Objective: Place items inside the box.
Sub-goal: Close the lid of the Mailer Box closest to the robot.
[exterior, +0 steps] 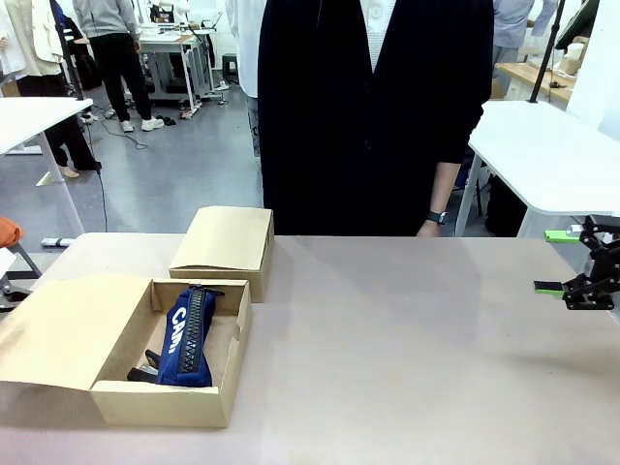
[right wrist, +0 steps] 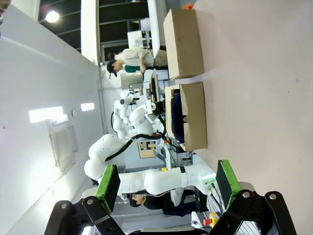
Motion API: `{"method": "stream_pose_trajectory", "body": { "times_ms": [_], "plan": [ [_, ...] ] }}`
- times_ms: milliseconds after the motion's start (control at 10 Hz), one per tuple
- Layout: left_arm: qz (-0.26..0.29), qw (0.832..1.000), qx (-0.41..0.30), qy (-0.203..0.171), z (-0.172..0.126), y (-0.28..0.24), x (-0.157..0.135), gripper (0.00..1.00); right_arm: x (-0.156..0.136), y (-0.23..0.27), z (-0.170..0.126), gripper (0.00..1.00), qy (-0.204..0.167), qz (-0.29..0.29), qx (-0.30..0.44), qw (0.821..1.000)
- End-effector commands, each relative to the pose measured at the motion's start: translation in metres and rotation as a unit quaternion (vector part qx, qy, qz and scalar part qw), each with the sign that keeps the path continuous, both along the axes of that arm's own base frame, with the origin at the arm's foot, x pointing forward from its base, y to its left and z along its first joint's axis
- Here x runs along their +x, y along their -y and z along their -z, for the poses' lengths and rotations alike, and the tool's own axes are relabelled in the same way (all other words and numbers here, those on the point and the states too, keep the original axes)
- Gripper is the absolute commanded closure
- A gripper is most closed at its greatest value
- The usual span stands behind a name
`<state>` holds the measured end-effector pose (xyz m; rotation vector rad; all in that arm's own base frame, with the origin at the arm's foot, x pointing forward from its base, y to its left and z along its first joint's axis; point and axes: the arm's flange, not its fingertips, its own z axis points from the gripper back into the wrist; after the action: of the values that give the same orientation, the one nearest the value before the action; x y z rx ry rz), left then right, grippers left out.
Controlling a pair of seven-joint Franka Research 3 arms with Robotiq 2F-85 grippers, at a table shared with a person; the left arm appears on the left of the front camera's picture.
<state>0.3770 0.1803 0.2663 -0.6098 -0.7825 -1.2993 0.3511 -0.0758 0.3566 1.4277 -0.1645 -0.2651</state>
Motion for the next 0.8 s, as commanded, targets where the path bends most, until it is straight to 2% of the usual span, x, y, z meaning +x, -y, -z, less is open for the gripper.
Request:
{"method": "stream_pose_trajectory", "body": {
  "times_ms": [0, 300, 500, 700],
  "plan": [
    [0.023, 0.996, -0.07, 0.045, -0.009, 0.009, -0.005, 0.0, -0.002, 0.001, -0.005, 0.0, -0.004, -0.003, 0.002, 1.0],
    [0.041, 0.987, -0.135, 0.082, -0.033, 0.036, -0.013, 0.0, -0.002, 0.001, -0.005, 0.0, -0.004, -0.003, 0.002, 1.0],
    [0.035, 0.979, -0.177, 0.099, -0.066, 0.058, -0.032, 0.0, -0.002, 0.001, -0.005, 0.0, -0.004, -0.003, 0.002, 1.0],
    [0.062, 0.975, -0.195, 0.09, -0.089, 0.098, -0.05, 0.0, -0.002, 0.001, -0.005, 0.0, -0.004, -0.003, 0.002, 1.0]
  ]
}}
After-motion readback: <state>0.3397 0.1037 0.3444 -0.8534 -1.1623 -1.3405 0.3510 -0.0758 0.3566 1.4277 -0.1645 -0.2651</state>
